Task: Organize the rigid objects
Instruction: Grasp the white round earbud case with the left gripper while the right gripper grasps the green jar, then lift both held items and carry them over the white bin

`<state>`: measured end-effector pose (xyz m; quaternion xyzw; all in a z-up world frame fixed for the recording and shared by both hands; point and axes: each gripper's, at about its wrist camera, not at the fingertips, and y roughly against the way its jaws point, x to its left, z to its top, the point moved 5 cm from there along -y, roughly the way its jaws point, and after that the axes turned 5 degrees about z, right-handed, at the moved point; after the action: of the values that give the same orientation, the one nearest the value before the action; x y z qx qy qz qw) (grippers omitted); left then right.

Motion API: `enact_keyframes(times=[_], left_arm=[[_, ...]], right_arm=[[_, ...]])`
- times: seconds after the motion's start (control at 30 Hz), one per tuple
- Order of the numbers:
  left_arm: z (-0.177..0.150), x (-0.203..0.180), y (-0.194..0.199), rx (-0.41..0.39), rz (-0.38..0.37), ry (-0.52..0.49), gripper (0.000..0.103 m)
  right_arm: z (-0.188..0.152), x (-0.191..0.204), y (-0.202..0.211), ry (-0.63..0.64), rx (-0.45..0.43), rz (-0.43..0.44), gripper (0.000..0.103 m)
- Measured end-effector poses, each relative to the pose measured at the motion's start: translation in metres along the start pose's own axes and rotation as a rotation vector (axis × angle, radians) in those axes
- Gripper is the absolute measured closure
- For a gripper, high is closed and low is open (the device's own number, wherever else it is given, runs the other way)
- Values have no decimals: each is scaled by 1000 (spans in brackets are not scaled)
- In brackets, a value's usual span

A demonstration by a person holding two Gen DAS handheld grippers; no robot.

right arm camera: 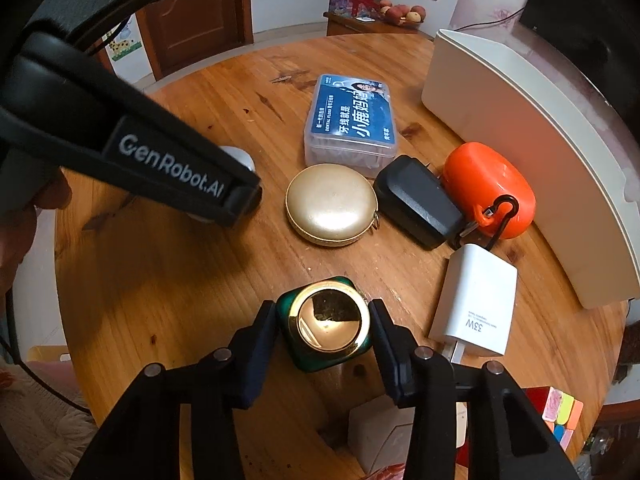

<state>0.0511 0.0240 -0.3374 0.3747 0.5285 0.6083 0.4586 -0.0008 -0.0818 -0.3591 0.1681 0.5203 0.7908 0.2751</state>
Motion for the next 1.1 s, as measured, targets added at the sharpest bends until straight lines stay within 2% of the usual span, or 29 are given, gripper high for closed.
enact_keyframes(times=[0.2,0.33,0.5,0.63,0.83,1.1], left_arm=[[-9,5,2,-26,-35,15,49],[-33,21,10,-47,-54,39,49],[-33,23,44,-94,-53,1,49],[-19,14,81,-123,-29,-54,49],[16,-16,140,-210,-16,-130,49],[48,-55,216,-332,-36,-258,49]], right_arm=[[-3,-1,2,-5,-2,-7,57],[-2,0,5,-12,-6,-37,57],[6,-5,28,-67,-31,-42,57],[17,-15,61,-121,-61,-47,57],[39,-36,123,-216,-143,-68,57],[68,-86,196,-324,-207,-132,57]])
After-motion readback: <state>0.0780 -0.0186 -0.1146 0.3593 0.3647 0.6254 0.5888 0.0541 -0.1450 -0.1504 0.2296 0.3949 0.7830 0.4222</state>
